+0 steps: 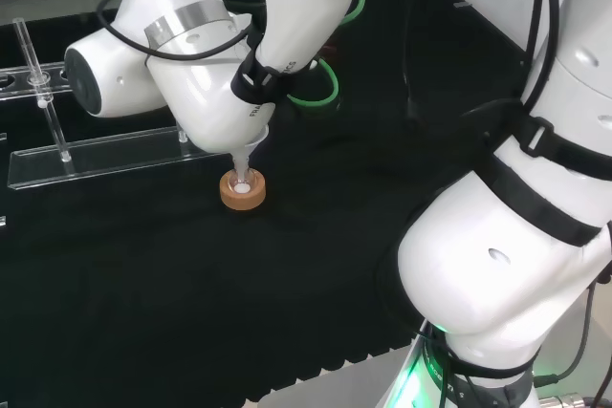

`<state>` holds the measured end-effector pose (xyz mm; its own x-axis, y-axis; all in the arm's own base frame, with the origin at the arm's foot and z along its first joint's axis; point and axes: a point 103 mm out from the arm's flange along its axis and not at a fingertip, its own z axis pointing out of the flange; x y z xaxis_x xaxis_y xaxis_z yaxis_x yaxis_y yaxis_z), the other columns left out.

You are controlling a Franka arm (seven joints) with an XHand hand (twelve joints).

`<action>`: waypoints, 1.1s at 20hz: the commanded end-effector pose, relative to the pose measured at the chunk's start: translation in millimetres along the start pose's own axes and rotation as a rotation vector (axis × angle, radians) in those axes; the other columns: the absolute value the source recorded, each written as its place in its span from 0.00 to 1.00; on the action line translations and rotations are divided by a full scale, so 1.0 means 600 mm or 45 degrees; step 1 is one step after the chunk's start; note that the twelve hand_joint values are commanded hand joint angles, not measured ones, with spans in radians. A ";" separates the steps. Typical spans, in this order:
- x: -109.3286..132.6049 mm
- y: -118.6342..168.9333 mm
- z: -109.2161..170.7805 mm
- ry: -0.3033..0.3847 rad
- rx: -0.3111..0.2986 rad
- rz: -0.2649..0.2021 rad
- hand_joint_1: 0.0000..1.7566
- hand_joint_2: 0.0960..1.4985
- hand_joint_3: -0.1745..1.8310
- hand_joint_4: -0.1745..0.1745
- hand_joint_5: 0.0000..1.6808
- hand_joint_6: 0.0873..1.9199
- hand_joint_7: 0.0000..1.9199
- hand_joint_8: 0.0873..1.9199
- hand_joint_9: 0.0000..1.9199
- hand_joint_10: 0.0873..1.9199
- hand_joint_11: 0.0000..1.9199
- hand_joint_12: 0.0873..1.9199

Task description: Pour all the NaCl from the weighing funnel into the round-bottom flask.

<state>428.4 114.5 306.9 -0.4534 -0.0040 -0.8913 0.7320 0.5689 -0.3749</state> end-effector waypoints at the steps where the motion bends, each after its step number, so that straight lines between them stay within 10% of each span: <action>1: 0.000 -0.003 -0.001 -0.029 -0.002 -0.002 0.66 0.26 0.53 1.00 0.88 0.17 0.96 0.01 0.76 0.07 0.22 0.69; 22: -0.014 -0.020 -0.002 0.104 0.029 0.129 0.66 0.26 0.53 1.00 0.88 0.17 0.96 0.00 0.74 0.06 0.22 0.69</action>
<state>422.4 109.7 314.6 -0.4246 0.0854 -0.9014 0.7730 0.5525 -0.3118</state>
